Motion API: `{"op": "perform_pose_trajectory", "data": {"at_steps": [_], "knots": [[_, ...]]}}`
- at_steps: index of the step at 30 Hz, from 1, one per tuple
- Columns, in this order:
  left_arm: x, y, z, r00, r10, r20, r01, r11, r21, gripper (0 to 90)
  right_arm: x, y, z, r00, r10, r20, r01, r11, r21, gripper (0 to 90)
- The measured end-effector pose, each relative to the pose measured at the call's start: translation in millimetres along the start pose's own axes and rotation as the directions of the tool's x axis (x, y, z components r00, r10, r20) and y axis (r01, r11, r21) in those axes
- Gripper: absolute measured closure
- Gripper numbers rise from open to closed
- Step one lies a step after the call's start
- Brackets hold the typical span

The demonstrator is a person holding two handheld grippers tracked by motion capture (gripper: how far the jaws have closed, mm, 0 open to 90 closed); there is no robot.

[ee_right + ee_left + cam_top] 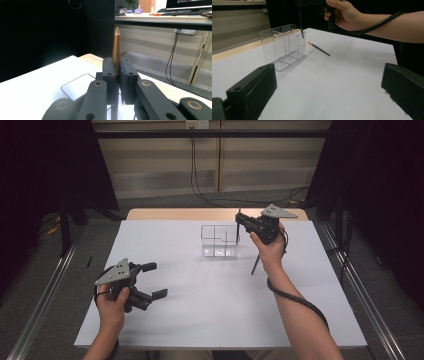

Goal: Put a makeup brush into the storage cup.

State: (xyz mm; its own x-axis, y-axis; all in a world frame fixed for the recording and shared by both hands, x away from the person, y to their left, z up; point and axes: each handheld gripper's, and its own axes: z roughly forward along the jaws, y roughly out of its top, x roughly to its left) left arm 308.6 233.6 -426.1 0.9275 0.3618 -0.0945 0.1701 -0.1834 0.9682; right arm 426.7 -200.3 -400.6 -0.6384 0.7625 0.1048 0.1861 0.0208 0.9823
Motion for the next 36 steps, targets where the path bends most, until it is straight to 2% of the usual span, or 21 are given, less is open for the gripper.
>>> {"op": "perform_pose_trajectory", "data": {"at_steps": [19,20,22,23,25,28,36], "knots": [[0.5,0.1,-0.7,1.0000,0.002,-0.006,-0.002,1.0000,-0.002,0.0,0.7,-4.6,-0.9,1.0000,-0.001,-0.004,0.001,1.000,0.006,82.4],[0.5,0.1,-0.7,1.0000,0.001,-0.004,-0.001,1.0000,-0.003,0.0,1.0,-4.2,-1.1,1.0000,0.002,-0.006,-0.002,1.000,0.004,76.7],[0.5,0.0,-0.7,1.0000,0.000,-0.005,0.000,1.0000,-0.001,0.1,3.0,-2.9,-0.5,0.9997,0.001,0.023,-0.001,1.000,0.013,50.7],[0.7,0.0,-0.8,1.0000,0.001,-0.004,-0.001,1.0000,-0.002,0.0,3.8,-2.4,0.1,0.9994,0.008,0.034,-0.008,1.000,0.023,40.9],[0.6,0.2,-0.9,1.0000,0.003,-0.007,-0.003,1.0000,-0.001,0.1,5.0,-1.8,0.0,0.9980,0.013,0.061,-0.015,0.999,0.030,29.1],[0.4,0.4,-1.1,1.0000,0.004,-0.007,-0.004,1.0000,-0.001,0.0,4.9,-0.8,-1.4,0.9969,0.024,0.074,-0.026,1.000,0.016,18.8],[0.5,0.4,-0.3,1.0000,0.004,-0.007,-0.004,1.0000,-0.001,0.0,3.3,2.3,-6.6,0.9964,0.030,0.080,-0.030,1.000,0.001,10.2]]}}
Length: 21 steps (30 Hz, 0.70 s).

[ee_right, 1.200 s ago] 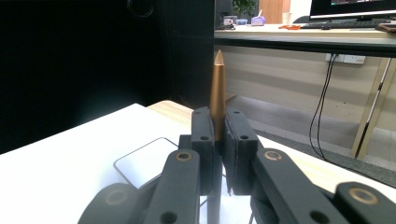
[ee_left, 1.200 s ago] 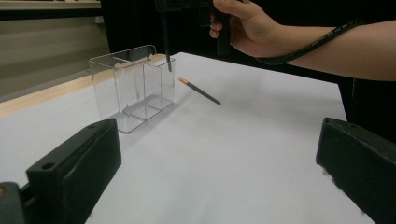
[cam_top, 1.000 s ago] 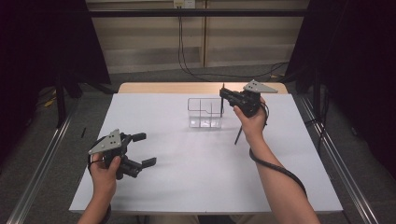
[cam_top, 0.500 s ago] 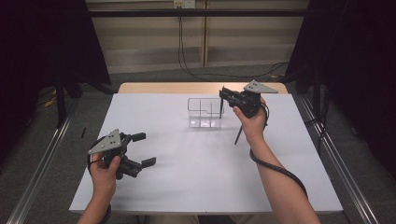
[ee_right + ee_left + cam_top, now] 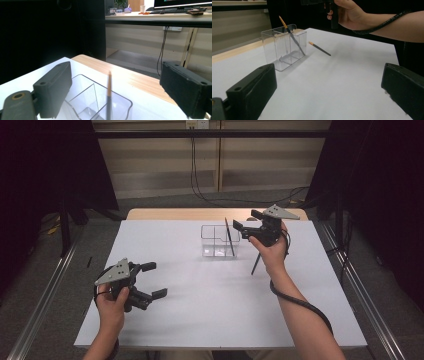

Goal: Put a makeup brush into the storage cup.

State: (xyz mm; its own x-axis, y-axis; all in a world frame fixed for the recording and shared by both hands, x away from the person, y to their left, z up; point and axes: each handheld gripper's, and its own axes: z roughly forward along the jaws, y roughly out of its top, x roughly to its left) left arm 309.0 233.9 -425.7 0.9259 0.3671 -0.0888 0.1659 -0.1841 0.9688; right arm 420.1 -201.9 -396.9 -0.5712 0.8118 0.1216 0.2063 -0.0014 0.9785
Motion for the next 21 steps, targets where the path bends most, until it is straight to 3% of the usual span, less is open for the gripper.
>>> {"op": "perform_pose_trajectory", "data": {"at_steps": [21], "knots": [[-0.3,0.5,0.3,1.0000,0.001,-0.001,-0.001,1.0000,-0.002,0.0,-12.5,1.7,-14.9,0.9993,-0.004,0.038,0.004,1.000,0.007,6.4]]}}
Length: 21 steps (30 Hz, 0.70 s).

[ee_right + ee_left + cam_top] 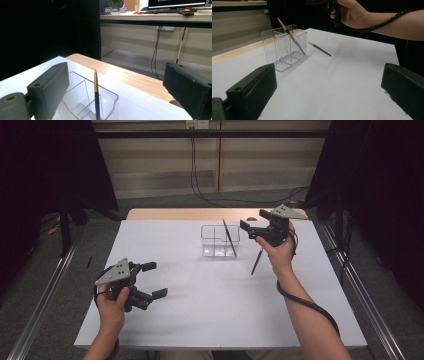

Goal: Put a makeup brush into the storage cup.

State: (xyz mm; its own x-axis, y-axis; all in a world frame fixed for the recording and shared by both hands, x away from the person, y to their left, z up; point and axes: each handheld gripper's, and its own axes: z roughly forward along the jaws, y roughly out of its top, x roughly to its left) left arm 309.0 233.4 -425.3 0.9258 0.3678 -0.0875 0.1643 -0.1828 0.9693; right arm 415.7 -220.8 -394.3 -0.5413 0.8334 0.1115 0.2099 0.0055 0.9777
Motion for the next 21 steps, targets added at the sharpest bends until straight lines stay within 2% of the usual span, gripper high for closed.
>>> {"op": "perform_pose_trajectory", "data": {"at_steps": [13,21], "knots": [[0.3,-0.2,1.0,1.0000,-0.002,-0.003,0.002,1.0000,0.001,0.0,-16.4,-5.0,-13.3,0.9990,0.023,0.039,-0.024,1.000,0.003,4.9],[0.0,-0.2,1.8,1.0000,-0.007,-0.001,0.007,1.0000,-0.002,0.0,-24.1,-9.7,-19.3,0.9981,0.016,0.059,-0.018,1.000,0.023,4.5]]}}
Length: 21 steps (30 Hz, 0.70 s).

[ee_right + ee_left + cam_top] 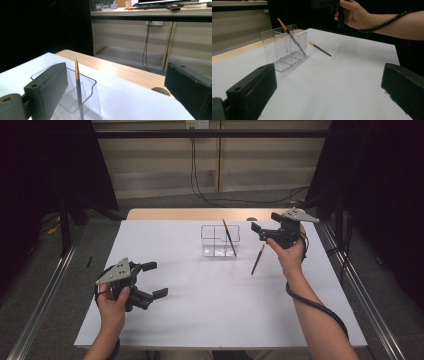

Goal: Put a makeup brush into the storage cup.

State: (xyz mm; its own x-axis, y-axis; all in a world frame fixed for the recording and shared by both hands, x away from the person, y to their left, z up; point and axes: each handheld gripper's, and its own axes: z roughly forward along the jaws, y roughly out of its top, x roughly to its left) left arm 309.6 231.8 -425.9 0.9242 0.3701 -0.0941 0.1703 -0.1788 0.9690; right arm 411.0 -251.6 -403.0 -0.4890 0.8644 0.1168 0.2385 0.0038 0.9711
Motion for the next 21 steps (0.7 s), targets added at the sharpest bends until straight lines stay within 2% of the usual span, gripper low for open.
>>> {"op": "perform_pose_trajectory", "data": {"at_steps": [7,11,13,21], "knots": [[0.4,0.0,1.6,1.0000,0.004,0.003,-0.004,1.0000,0.005,0.1,-2.3,-0.8,-1.0,0.9999,-0.010,0.011,0.010,1.000,0.019,4.5],[0.8,-0.3,2.2,1.0000,0.003,0.003,-0.003,1.0000,0.008,0.1,-3.8,-1.6,1.7,0.9998,-0.011,0.018,0.009,0.998,0.070,3.4],[0.8,-0.6,2.7,1.0000,0.001,0.006,-0.001,0.9999,0.010,0.0,-4.0,-2.1,2.5,0.9993,-0.027,0.027,0.024,0.995,0.092,3.4],[1.2,-0.6,2.2,1.0000,0.001,0.006,-0.001,0.9999,0.011,0.1,-5.2,-2.7,9.4,0.9993,0.009,0.036,-0.016,0.980,0.198,2.3]]}}
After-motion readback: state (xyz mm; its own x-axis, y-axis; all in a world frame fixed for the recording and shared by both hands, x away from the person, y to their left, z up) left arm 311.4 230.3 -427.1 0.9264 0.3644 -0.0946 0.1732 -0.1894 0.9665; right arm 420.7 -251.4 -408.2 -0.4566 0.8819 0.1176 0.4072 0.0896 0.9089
